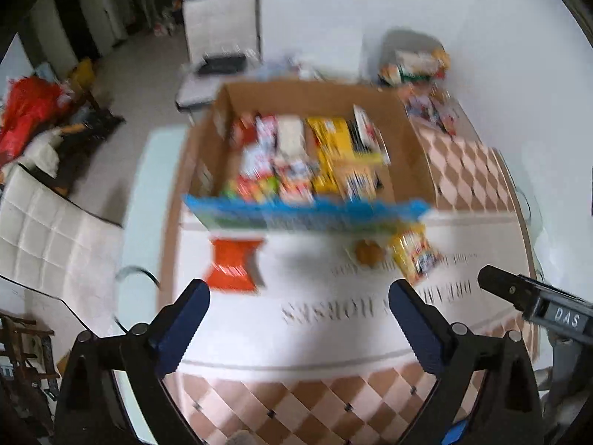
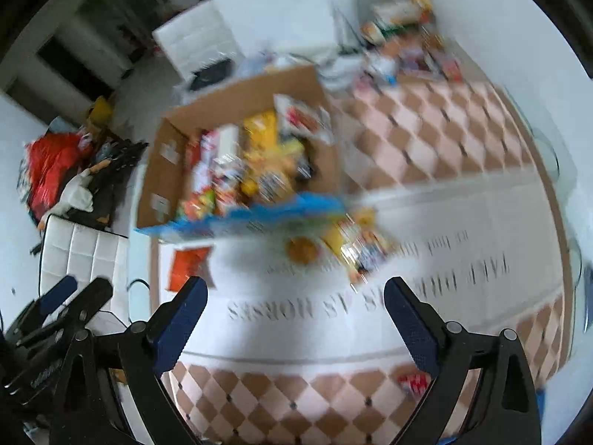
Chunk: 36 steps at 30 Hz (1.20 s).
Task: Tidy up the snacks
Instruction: 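Grasp the red candy pack with the right tool while the left tool grasps the orange bag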
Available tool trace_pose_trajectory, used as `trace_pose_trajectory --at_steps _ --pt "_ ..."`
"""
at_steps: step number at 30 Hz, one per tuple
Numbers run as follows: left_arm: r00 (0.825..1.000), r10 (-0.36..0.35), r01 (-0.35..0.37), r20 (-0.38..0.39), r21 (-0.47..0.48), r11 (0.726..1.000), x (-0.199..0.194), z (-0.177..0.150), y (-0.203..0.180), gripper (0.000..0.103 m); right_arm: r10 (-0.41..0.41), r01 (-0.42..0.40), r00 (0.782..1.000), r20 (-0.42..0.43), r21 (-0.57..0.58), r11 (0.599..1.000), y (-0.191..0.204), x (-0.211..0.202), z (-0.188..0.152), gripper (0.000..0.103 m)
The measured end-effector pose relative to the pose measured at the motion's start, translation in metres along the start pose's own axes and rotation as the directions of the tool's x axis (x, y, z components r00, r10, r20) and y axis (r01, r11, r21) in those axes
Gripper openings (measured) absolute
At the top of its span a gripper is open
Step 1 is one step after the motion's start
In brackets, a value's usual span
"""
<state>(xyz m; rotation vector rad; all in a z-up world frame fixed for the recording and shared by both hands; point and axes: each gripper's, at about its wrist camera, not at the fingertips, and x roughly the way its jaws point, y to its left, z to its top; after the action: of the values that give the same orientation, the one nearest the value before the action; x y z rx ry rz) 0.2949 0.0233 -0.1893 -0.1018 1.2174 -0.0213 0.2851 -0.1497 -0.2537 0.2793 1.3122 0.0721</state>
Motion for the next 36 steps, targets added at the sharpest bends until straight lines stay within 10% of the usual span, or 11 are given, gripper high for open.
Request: trace_pose_trajectory --at_steps 16,21,25,36 --pt "0.969 -0.016 0.03 -0.245 0.053 0.998 0.083 -0.058 -0.044 0.099 0.005 0.192 0.922 -0.387 0.469 0.862 -0.195 0.124 -0.121 0.098" --pt "0.965 -0.007 0.018 -0.261 0.041 0.999 0.09 -0.059 -0.039 0.099 0.014 0.205 0.91 -0.413 0.479 0.853 -0.197 0.137 -0.143 0.092" --pt "0.967 0.017 -0.013 -0.253 0.019 1.0 0.092 -0.056 -0.026 0.099 -0.033 0.229 0.911 -0.411 0.439 0.869 -0.188 0.143 -0.143 0.047" --pt "0.966 0.111 -0.141 -0.233 -0.114 0.983 0.118 0.002 0.07 0.099 -0.068 0.151 0.941 -0.33 0.233 0.961 -0.103 0.142 -0.098 0.041"
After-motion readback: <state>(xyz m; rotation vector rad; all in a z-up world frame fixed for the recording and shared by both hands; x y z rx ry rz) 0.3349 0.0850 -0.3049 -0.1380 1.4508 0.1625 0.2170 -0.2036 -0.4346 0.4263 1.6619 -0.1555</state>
